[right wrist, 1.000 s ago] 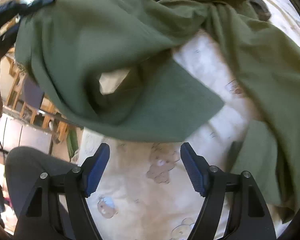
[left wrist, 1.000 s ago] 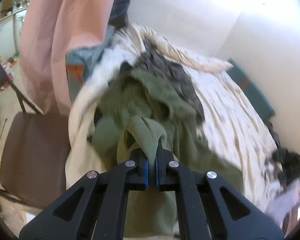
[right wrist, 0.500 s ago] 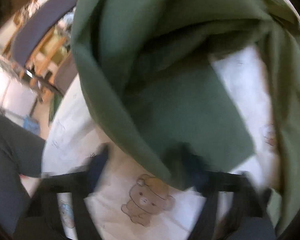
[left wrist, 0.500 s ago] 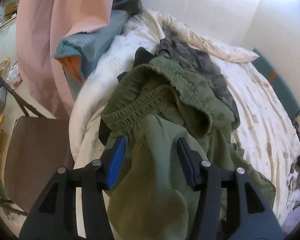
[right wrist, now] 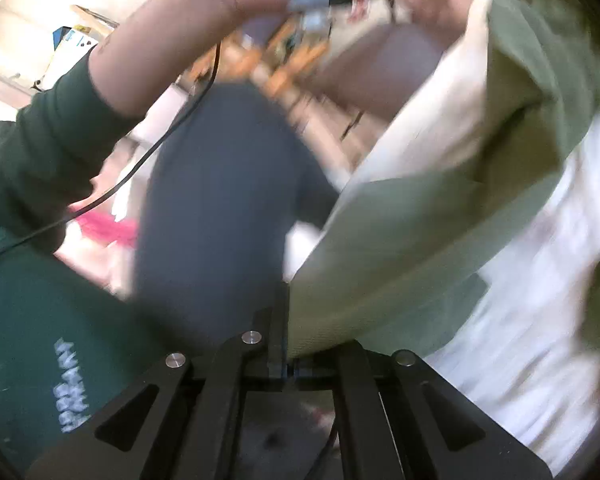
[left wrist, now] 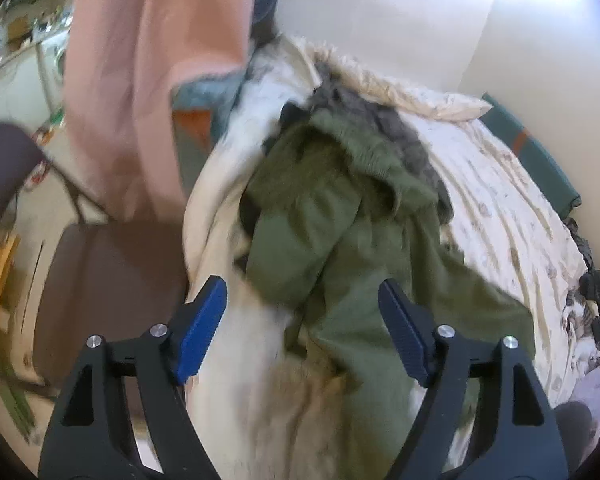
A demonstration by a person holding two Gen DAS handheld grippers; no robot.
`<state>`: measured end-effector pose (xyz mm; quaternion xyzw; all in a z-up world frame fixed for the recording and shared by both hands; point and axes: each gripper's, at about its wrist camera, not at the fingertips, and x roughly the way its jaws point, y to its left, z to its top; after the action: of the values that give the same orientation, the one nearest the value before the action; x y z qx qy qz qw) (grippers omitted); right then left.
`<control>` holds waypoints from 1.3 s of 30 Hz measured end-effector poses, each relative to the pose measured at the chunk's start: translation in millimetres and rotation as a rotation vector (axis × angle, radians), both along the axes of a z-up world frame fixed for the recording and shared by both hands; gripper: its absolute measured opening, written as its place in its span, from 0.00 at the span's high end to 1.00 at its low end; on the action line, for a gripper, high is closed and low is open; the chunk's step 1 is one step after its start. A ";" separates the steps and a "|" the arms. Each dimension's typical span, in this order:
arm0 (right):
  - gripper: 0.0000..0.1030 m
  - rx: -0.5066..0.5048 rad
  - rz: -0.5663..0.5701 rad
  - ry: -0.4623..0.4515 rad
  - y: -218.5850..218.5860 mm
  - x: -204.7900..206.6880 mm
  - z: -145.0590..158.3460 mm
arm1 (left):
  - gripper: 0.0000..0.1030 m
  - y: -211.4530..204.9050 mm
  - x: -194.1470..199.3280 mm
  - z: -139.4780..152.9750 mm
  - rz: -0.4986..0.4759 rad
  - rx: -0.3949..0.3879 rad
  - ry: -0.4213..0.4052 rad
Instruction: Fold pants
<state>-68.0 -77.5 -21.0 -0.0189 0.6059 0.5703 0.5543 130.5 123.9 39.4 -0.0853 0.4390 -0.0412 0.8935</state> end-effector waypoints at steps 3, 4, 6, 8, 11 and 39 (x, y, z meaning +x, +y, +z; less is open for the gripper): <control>0.90 -0.049 0.070 0.134 0.6 -23.7 -26.0 | 0.27 4.8 -21.9 -30.4 0.033 -0.011 0.083; 0.86 -0.086 0.072 0.184 3.2 -21.2 -40.4 | 0.27 6.0 -27.4 -42.4 0.045 -0.014 0.113; 0.29 -0.201 0.046 0.218 -0.2 -18.0 -72.8 | 0.27 8.4 -35.7 -64.6 0.068 -0.013 0.166; 0.16 -0.281 -0.022 0.243 -10.0 -5.6 -91.8 | 0.27 13.7 -39.5 -87.5 0.099 -0.022 0.223; 0.17 -0.247 -0.107 0.216 -27.5 24.3 -83.0 | 0.27 19.2 -34.2 -114.2 0.133 -0.046 0.320; 0.44 -0.113 -0.722 0.118 -88.7 163.5 -121.7 | 0.89 16.9 -48.9 -126.5 0.152 0.265 0.374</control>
<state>95.5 -166.3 -142.7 0.1986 0.6351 0.3036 0.6820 81.6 140.8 -87.0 -0.0063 0.5907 0.1007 0.8005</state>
